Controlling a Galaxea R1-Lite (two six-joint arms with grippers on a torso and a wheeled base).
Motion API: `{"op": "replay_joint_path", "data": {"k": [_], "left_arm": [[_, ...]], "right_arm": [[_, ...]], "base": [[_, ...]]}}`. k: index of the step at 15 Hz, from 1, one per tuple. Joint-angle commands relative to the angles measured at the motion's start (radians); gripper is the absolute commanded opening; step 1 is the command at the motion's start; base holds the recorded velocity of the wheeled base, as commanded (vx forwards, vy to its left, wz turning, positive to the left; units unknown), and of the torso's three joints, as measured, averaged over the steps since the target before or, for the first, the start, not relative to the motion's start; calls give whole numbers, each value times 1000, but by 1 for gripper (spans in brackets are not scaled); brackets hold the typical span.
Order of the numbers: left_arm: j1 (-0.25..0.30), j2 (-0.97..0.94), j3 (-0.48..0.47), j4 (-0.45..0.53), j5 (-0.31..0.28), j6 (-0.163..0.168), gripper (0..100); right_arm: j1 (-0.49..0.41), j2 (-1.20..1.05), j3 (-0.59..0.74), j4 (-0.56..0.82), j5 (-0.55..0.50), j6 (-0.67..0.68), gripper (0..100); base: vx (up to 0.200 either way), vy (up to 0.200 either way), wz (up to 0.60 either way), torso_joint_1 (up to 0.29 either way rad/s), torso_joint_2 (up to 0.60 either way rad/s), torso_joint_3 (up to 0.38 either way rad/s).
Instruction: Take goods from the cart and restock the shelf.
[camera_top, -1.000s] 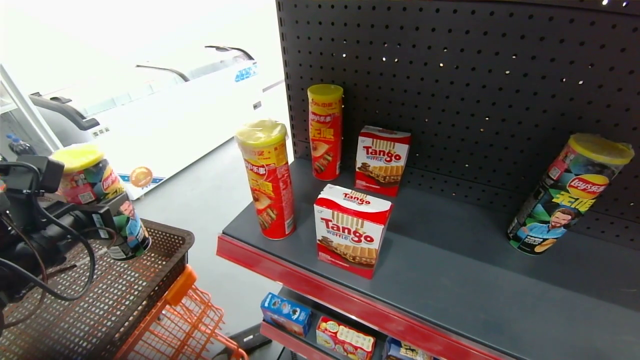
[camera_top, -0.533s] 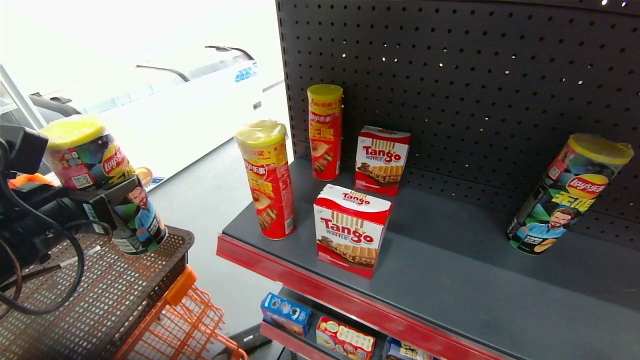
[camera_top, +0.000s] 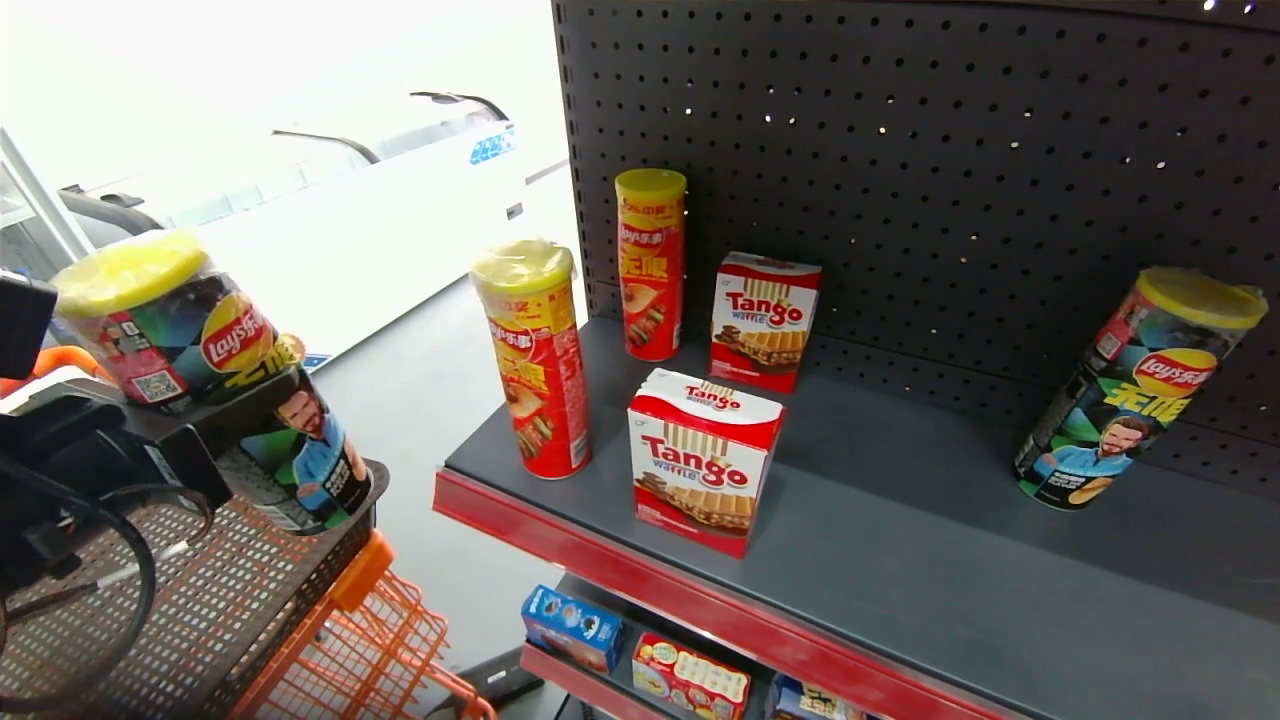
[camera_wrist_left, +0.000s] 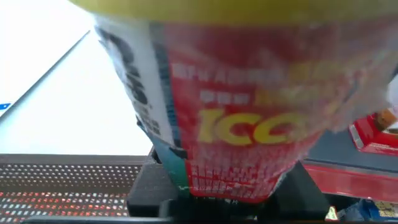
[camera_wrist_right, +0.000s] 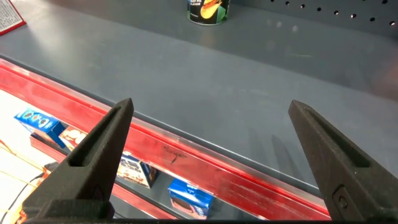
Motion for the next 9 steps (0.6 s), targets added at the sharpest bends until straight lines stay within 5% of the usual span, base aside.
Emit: {"op": "replay_joint_path", "data": {"k": [1,7,9], "left_arm": [[-75,-30,14,11,6,1,0],[-110,-33,3,57,0,2,0],[-179,-48,0,82,-1,2,0]], "right_arm": [[-1,1,0,0,0,0,100],[0,1,0,0,0,0,100],[0,1,0,0,0,0,100]], "base": [[0,0,0,0,0,0],[0,0,0,0,0,0],[0,0,0,0,0,0]]}}
